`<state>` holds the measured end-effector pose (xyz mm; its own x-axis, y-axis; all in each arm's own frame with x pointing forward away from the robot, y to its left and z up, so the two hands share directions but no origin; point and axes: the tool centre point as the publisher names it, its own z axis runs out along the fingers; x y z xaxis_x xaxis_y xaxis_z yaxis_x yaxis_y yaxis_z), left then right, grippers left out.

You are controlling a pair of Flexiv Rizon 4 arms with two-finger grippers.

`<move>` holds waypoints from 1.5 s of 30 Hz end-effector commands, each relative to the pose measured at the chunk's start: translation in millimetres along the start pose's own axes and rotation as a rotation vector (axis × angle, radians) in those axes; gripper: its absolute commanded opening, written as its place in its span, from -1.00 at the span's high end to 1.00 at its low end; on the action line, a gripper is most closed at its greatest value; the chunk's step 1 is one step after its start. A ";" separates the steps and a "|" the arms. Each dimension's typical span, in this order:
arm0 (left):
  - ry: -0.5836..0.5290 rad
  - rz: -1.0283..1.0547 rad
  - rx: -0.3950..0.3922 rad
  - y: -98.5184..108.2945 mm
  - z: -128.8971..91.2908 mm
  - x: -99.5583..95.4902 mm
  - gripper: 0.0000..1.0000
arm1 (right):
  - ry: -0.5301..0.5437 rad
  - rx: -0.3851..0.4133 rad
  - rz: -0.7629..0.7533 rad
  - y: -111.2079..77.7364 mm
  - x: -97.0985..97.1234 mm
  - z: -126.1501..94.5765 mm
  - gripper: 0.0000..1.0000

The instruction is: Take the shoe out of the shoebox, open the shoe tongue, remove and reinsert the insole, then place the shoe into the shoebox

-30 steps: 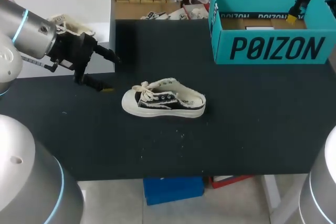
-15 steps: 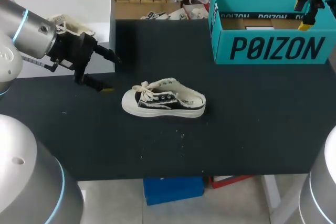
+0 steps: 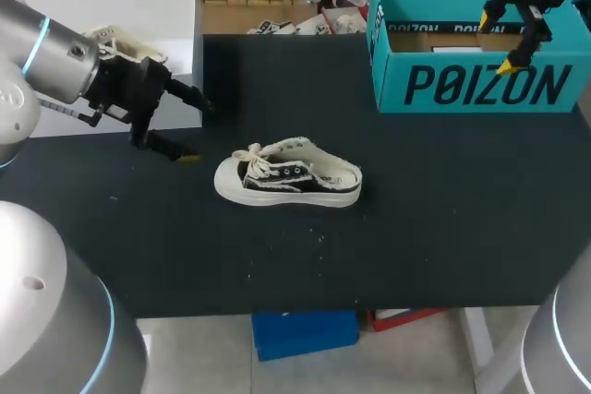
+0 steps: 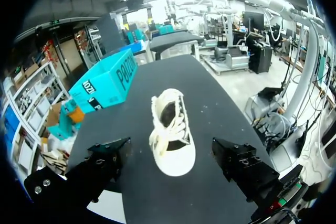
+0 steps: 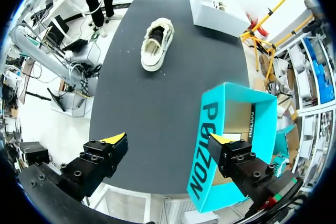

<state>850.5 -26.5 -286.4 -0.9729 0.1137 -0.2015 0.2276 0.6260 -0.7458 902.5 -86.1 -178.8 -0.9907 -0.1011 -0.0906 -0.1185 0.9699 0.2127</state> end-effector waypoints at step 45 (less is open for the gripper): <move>-0.005 0.003 -0.001 0.5 0.8 0.9 -1.00 | -0.152 -0.132 -0.020 60.2 47.6 40.4 -1.00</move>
<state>850.3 -26.3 -286.1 -0.9728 0.1137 -0.2016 0.2277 0.6263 -0.7456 851.1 -24.3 -209.0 -0.9678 -0.0774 -0.2393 -0.1570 0.9292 0.3344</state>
